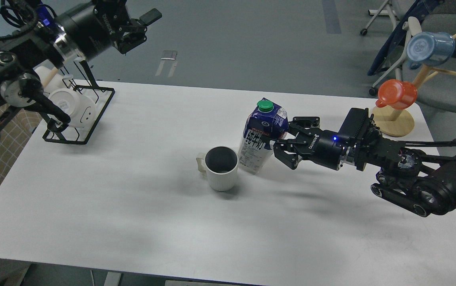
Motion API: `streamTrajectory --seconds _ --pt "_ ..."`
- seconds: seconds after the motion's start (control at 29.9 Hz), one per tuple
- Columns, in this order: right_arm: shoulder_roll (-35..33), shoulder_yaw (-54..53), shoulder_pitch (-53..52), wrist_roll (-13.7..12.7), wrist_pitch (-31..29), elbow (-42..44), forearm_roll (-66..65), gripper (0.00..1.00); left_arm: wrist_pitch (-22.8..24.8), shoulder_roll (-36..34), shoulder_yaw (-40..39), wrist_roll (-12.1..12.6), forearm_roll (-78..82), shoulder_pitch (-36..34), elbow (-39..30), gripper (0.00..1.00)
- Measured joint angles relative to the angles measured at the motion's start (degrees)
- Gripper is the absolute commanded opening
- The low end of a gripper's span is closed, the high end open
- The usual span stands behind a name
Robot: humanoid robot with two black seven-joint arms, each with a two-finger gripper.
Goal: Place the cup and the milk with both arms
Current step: 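Set the carton down beside the mug with the right gripper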
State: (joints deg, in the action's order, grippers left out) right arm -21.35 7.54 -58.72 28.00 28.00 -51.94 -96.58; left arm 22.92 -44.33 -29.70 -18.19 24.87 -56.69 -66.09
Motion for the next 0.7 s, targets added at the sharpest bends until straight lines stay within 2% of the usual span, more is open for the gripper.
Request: streamTrajectory --seconds 0.2,0.5,0.7 --pt "-0.01 0.00 -0.06 0.00 0.00 -0.23 0.08 0.88 -0.03 -0.02 -0.09 0.00 0.00 0.00 0.07 0.94" --pt "-1.05 0.02 0.08 0.00 0.00 -0.98 0.18 0.88 -0.02 -0.14 -0.13 0.00 0.00 0.00 0.09 0.95" --pt "-4.07 0.41 0.09 0.00 0.00 -3.63 0.44 0.89 0.02 -0.14 -0.16 0.27 0.02 -0.02 0.09 0.95"
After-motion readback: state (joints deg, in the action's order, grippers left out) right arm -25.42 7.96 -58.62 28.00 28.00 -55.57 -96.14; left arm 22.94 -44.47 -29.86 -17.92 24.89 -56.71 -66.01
